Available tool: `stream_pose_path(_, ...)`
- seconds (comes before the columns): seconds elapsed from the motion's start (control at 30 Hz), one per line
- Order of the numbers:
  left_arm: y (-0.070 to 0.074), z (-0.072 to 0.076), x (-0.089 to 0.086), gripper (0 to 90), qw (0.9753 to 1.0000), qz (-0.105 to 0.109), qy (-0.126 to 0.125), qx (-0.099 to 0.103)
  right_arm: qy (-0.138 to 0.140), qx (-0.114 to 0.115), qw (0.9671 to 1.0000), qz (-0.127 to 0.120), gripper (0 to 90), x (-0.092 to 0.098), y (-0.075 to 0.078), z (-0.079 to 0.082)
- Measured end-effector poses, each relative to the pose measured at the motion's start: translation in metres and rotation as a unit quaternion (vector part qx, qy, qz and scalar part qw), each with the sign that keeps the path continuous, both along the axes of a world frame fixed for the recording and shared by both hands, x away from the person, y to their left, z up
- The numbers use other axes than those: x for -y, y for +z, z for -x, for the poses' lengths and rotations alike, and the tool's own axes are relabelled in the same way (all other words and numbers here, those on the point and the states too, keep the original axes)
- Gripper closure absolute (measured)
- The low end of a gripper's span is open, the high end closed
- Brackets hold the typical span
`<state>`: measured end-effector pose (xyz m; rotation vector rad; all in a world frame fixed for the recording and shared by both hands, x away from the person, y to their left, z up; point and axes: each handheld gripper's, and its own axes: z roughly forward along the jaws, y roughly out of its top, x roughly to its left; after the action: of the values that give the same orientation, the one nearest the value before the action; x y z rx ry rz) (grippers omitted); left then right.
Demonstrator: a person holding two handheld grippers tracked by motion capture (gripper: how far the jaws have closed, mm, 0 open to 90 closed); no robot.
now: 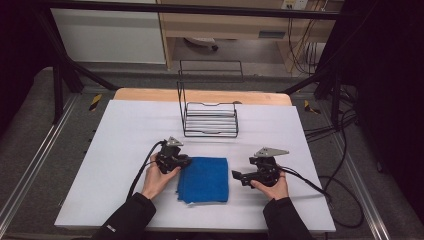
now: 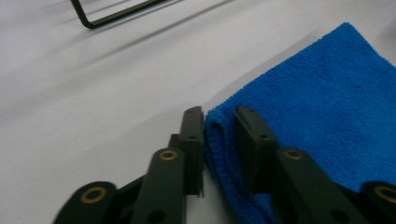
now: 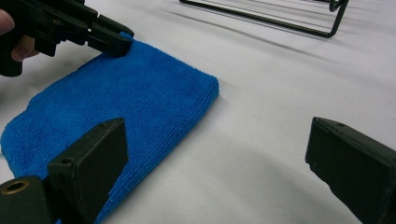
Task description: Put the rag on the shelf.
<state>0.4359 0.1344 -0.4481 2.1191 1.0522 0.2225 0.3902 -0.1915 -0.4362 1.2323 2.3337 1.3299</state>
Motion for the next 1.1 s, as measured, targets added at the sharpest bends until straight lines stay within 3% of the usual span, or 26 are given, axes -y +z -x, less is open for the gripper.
stream_pose_path(0.2, 0.000, 0.003, 0.002, 80.9, 1.0000, -0.002, 0.003, 0.002, -0.008, 0.004, 0.9999, -0.010, 6.9, -0.006, 0.002, -0.004)
stream_pose_path(0.37, -0.002, 0.005, 0.004, 81.4, 0.9999, -0.008, 0.001, 0.015, -0.009, 0.011, 0.9999, -0.006, 3.4, -0.017, 0.005, -0.012)
stream_pose_path(0.47, -0.003, 0.006, 0.003, 81.4, 0.9998, -0.006, 0.000, 0.021, -0.018, 0.002, 0.9998, 0.004, 4.0, -0.027, 0.005, -0.018)
stream_pose_path(0.73, -0.004, 0.006, 0.001, 81.3, 0.9997, -0.001, -0.002, 0.023, -0.020, -0.011, 0.9997, 0.006, 29.1, -0.044, -0.002, -0.038)
stream_pose_path(0.87, -0.004, 0.006, 0.001, 81.3, 0.9997, -0.002, -0.004, 0.025, -0.023, -0.015, 0.9992, 0.028, 42.5, -0.047, -0.011, -0.038)
stream_pose_path(1.1, -0.004, 0.006, 0.001, 81.3, 0.9997, 0.001, -0.006, 0.025, -0.015, -0.026, 0.9988, 0.038, 61.3, -0.051, -0.019, -0.037)
